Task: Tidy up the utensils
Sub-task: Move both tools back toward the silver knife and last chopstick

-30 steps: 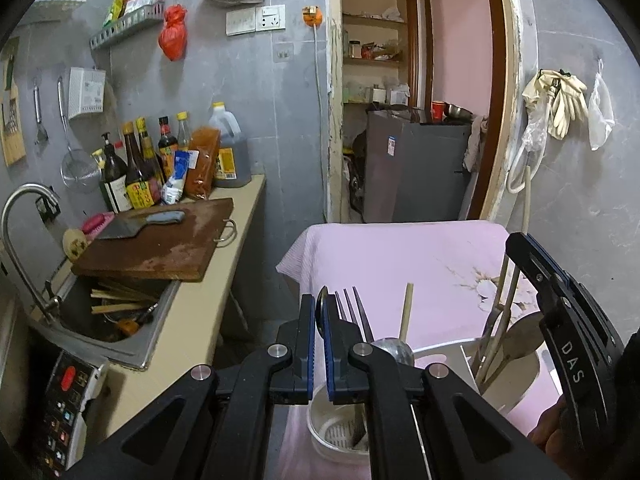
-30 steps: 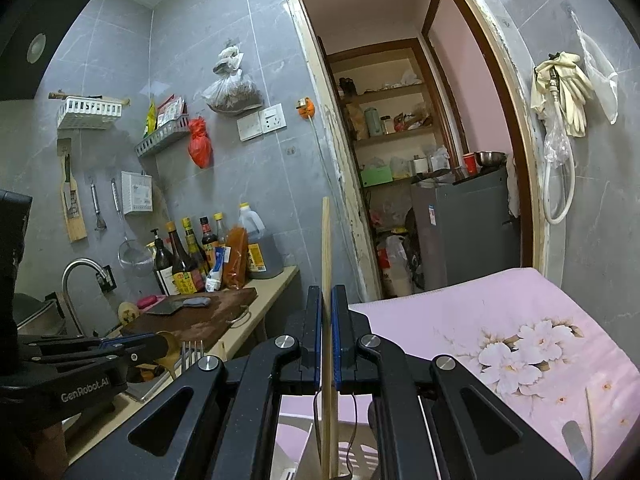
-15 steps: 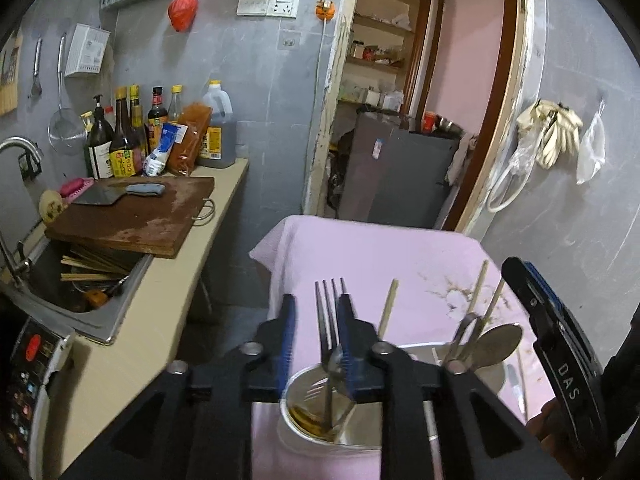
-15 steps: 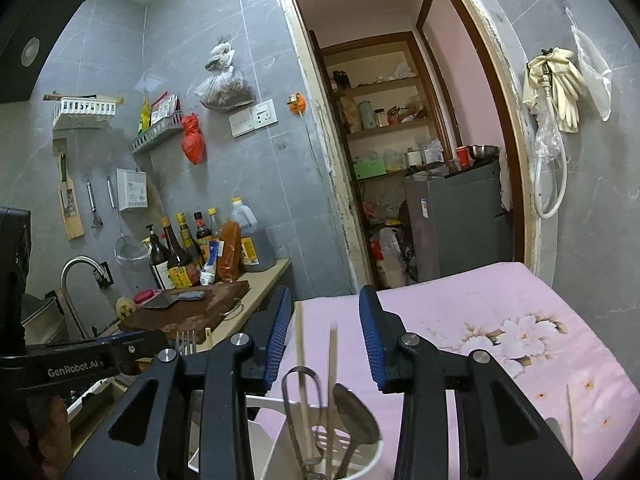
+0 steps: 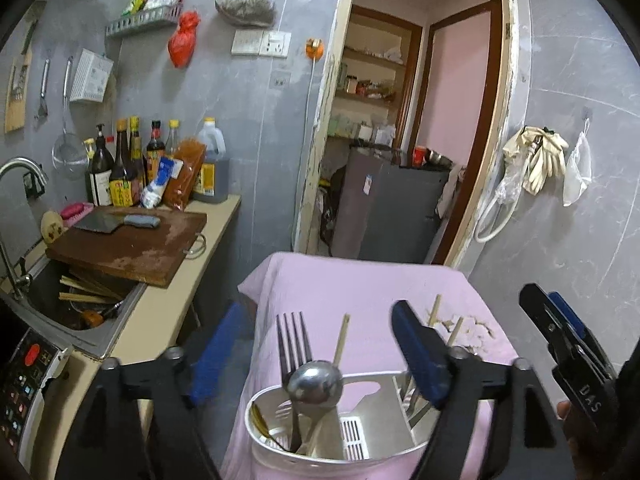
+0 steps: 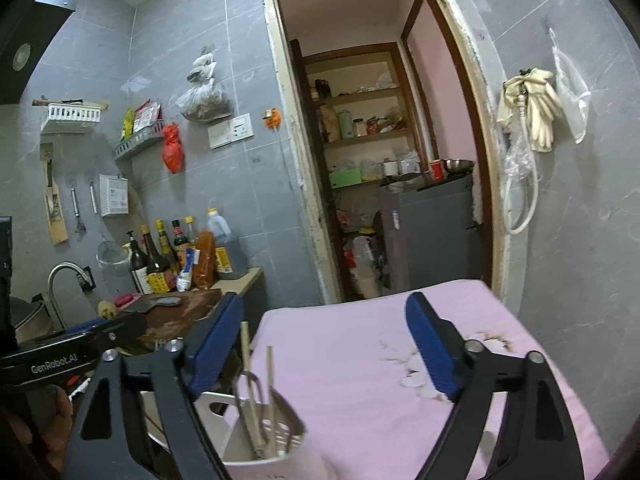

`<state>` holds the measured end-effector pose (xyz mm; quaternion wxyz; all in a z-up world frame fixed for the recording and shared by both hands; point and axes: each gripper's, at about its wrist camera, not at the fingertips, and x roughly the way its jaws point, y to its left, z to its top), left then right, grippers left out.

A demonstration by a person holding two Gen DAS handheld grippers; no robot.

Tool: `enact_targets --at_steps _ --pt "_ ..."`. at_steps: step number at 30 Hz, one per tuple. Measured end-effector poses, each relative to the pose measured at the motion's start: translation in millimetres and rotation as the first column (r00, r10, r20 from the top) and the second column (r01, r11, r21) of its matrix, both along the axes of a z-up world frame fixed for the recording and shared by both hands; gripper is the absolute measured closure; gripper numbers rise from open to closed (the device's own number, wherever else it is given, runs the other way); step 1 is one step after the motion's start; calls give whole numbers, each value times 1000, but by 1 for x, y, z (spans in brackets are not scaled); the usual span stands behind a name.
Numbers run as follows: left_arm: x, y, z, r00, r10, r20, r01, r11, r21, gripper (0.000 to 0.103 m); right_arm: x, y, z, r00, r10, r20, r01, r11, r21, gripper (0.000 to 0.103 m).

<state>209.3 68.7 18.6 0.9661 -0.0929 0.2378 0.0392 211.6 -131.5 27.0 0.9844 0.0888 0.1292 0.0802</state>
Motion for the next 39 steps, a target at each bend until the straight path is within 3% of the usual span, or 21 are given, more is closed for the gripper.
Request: enact_targets --at_steps 5,9,22,32,39 --pt "-8 -21 6 999 15 48 -16 1000 26 8 -11 -24 6 999 -32 -7 32 999 -31 11" --pt "-12 -39 8 998 14 64 -16 999 31 6 -19 -48 9 998 -55 -20 54 997 -51 2" --pt "-15 -115 3 997 -52 61 47 996 75 4 -30 -130 2 989 -116 -87 107 989 -106 2" --pt "-12 -171 -10 994 -110 19 107 988 110 4 -18 -196 -30 966 -172 -195 147 980 -137 2" --pt "-5 -200 -30 994 -104 -21 106 988 110 4 -2 -218 -53 958 -153 -244 118 981 -152 2"
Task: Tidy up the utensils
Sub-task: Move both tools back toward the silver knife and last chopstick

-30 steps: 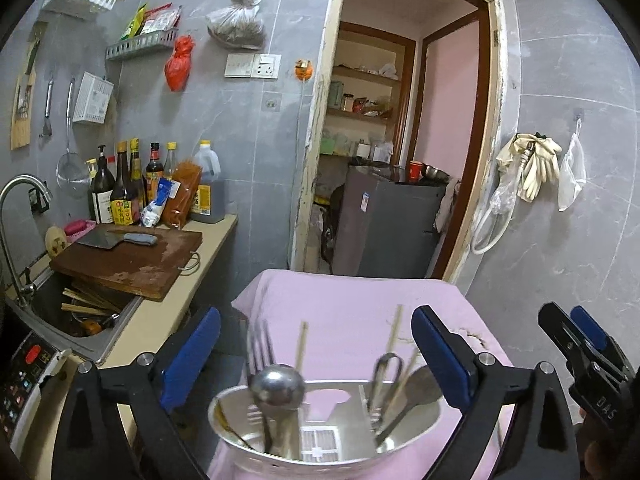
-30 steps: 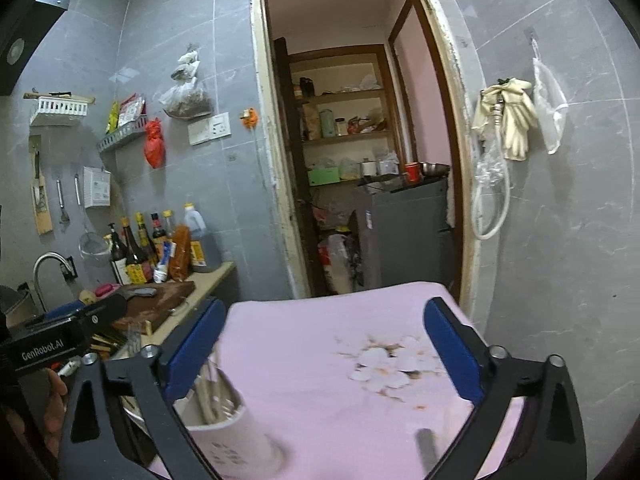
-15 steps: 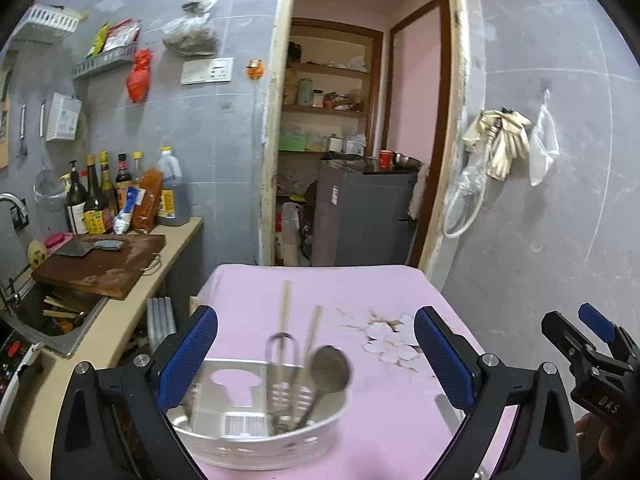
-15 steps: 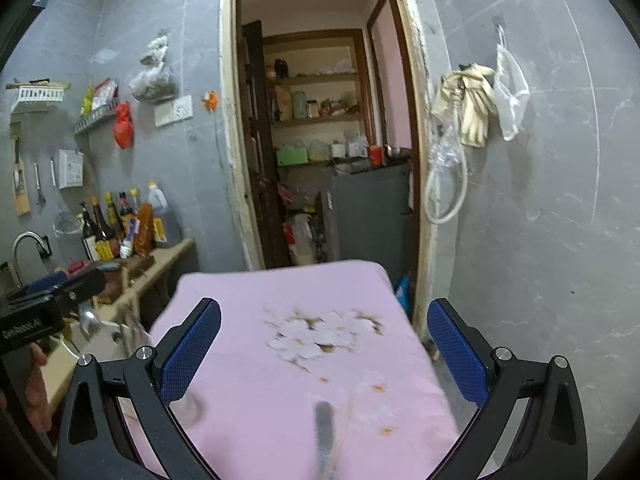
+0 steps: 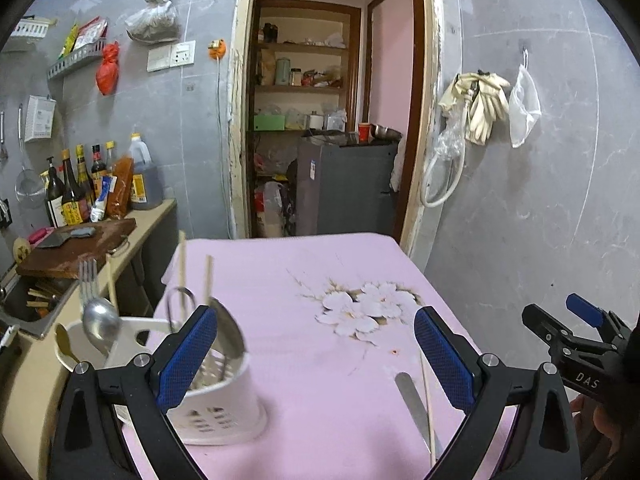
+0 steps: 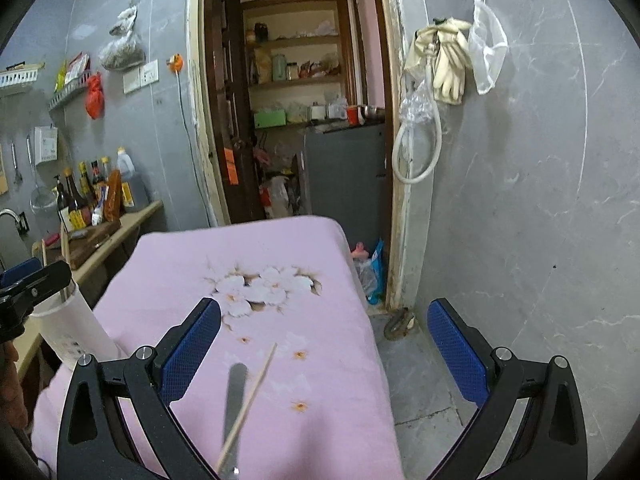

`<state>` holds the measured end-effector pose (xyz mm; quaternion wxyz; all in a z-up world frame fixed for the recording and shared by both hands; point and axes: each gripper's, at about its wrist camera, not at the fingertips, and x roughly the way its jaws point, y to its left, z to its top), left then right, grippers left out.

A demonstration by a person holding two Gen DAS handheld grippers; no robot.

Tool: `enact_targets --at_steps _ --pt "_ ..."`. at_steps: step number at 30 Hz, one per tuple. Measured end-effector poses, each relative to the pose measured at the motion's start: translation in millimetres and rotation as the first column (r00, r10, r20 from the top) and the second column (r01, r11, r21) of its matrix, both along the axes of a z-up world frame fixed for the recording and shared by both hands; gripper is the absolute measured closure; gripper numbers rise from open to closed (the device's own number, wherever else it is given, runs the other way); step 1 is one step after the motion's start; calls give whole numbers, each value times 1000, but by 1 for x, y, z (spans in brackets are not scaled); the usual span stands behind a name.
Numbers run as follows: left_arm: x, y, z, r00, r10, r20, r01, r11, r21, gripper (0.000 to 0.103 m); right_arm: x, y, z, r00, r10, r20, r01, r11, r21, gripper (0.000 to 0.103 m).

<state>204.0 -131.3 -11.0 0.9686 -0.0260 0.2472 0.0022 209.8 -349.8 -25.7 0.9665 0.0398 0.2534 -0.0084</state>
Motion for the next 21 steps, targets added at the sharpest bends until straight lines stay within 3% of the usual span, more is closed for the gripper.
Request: enact_targets --at_steps 11,21 --pt "16 -32 -56 994 41 -106 -37 999 38 4 34 -5 -66 986 103 -128 -105 994 -8 2" --pt "37 -29 -103 966 57 -251 -50 998 34 4 48 12 -99 964 165 -207 -170 985 -7 2"
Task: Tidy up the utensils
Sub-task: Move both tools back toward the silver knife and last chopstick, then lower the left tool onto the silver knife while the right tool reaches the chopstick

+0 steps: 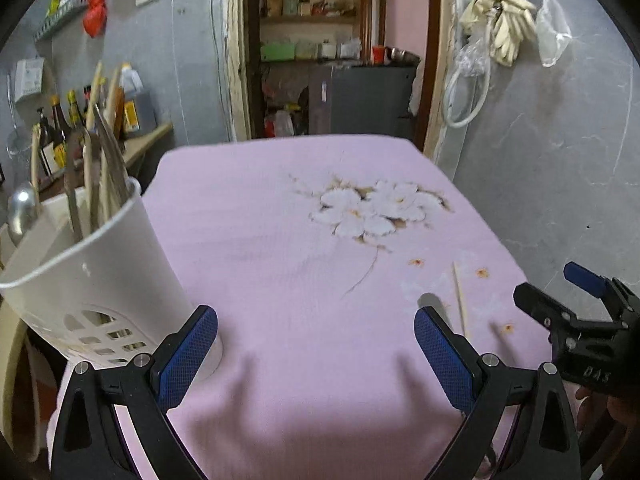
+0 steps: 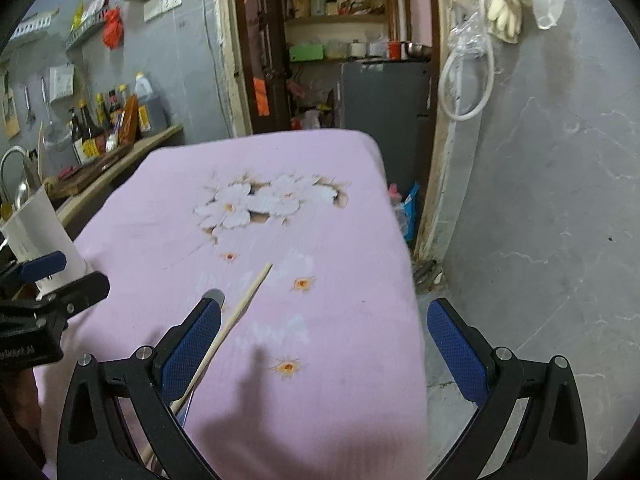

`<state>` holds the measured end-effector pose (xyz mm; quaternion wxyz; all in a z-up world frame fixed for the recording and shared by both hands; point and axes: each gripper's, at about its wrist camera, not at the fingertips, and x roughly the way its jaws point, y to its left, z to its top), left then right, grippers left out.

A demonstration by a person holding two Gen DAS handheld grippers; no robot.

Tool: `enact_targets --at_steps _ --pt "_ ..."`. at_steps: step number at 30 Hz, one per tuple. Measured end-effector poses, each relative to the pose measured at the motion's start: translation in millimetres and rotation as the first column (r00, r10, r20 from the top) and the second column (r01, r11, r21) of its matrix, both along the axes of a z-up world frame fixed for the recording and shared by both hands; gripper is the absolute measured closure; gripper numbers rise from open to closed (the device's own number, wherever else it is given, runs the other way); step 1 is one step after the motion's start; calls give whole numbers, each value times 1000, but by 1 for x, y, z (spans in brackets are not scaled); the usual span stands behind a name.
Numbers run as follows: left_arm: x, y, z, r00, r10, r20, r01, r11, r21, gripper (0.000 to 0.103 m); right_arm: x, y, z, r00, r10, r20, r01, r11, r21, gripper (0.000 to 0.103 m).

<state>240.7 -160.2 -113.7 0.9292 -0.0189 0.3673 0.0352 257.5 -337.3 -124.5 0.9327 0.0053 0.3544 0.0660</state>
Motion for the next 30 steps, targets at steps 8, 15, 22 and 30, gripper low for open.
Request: enact_targets --at_steps 8,15,22,30 --pt "9 18 -13 997 48 -56 -51 997 -58 4 13 13 -12 997 34 -74 -36 999 -27 2" --pt "13 24 -20 995 57 -78 -64 994 -93 4 14 30 -17 991 81 -107 -89 993 -77 2" --pt "12 26 -19 996 55 -71 -62 993 -102 4 13 49 -21 981 118 -153 -141 978 -151 2" --pt "8 26 -14 998 33 -61 -40 992 -119 4 6 35 -24 973 85 -214 -121 979 -162 2"
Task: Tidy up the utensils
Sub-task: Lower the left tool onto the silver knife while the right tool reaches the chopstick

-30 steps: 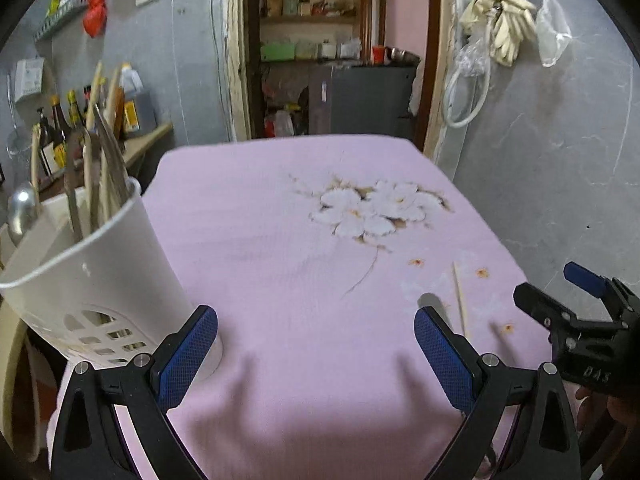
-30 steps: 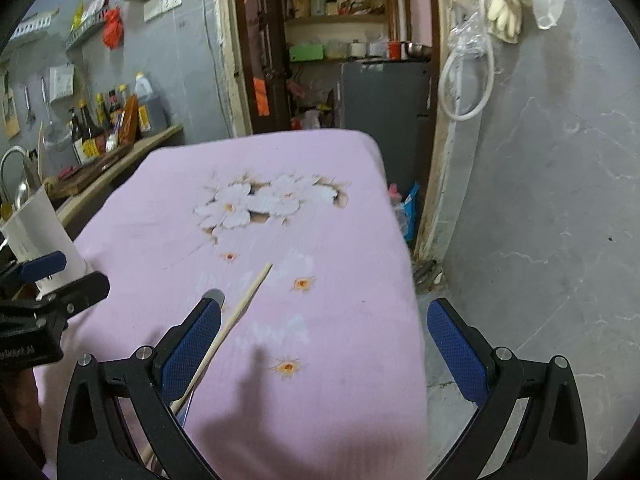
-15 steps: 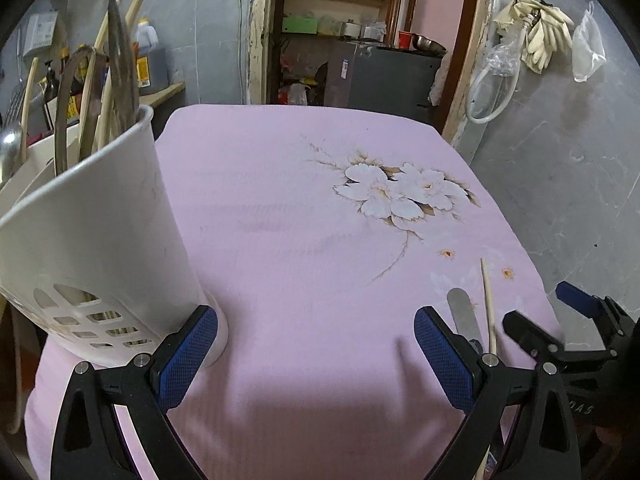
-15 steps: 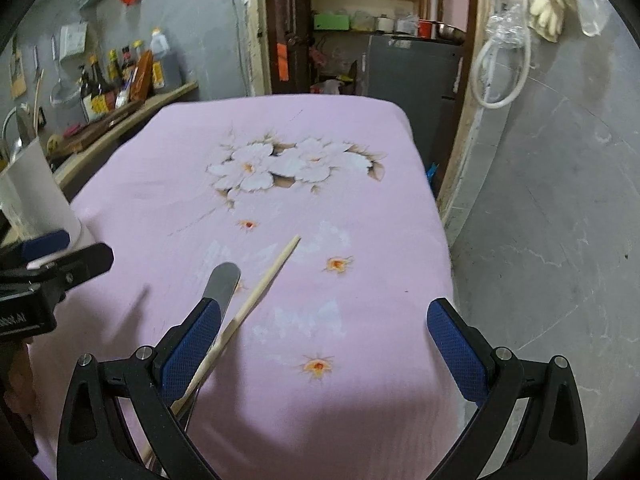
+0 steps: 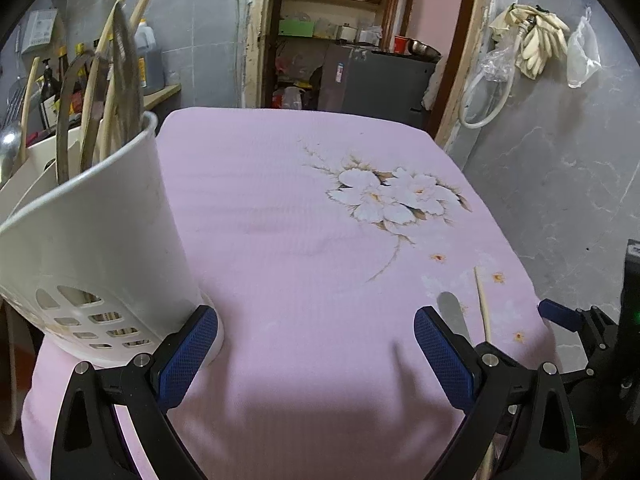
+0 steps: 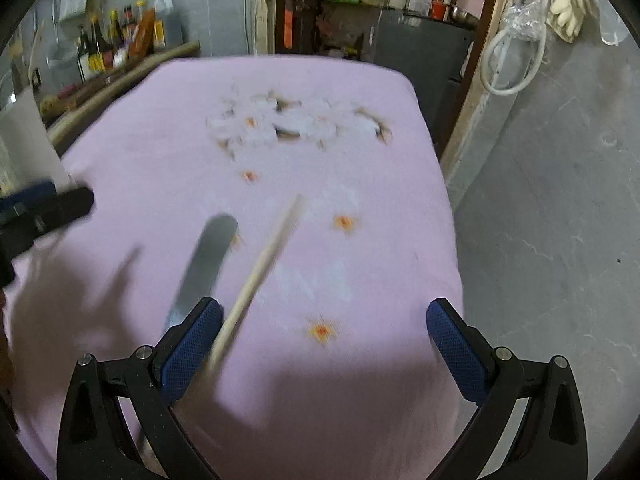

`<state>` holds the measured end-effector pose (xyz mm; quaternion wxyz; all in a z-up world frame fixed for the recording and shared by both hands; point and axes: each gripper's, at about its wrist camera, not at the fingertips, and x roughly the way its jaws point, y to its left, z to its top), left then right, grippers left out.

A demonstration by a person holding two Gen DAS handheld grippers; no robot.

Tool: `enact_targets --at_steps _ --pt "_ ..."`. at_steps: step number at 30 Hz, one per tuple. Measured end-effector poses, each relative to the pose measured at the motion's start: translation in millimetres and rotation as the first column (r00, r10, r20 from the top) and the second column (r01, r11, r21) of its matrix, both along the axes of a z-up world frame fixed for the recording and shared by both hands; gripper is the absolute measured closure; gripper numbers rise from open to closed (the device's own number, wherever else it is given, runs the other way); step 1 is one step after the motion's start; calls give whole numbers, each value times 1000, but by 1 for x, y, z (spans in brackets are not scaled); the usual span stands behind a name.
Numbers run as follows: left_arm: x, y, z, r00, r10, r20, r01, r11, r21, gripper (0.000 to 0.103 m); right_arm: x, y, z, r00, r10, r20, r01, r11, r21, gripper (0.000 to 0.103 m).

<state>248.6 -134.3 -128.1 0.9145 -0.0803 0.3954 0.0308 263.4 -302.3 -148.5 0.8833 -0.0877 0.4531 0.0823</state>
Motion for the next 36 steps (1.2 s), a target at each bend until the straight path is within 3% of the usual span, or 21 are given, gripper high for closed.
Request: enact_targets --at_steps 4,11,14,17,22,26,30,34,36 --pt "0 -9 5 998 -55 4 55 998 2 7 -10 -8 2 1000 -8 -8 8 1000 -9 2" --pt "3 -35 7 975 -218 -29 218 976 -4 29 -19 -31 2 999 -49 -16 49 999 23 5" --pt "6 -43 2 956 -286 -62 283 958 -54 37 -19 -39 -1 998 -59 -19 60 997 52 11" --pt "12 -47 -6 935 -339 -108 324 937 -134 54 -23 -42 -3 998 -58 -23 60 995 81 21" --pt "18 -49 -19 913 -376 -159 331 909 -252 65 -29 -41 -5 998 -55 -23 57 993 100 34" --pt "20 -53 -23 914 -371 -161 314 901 -299 67 -32 -43 -3 998 -63 -16 64 994 92 45" --pt "25 -63 -24 906 -391 -165 328 892 -313 70 -35 -46 -1 998 -66 -18 67 993 94 54" --pt "27 -77 -24 892 -415 -178 354 887 -296 74 -35 -48 -1 997 -70 -16 71 992 106 55" --pt "27 -83 -25 886 -425 -188 360 883 -301 83 -37 -49 -1 997 -70 -15 72 991 109 55"
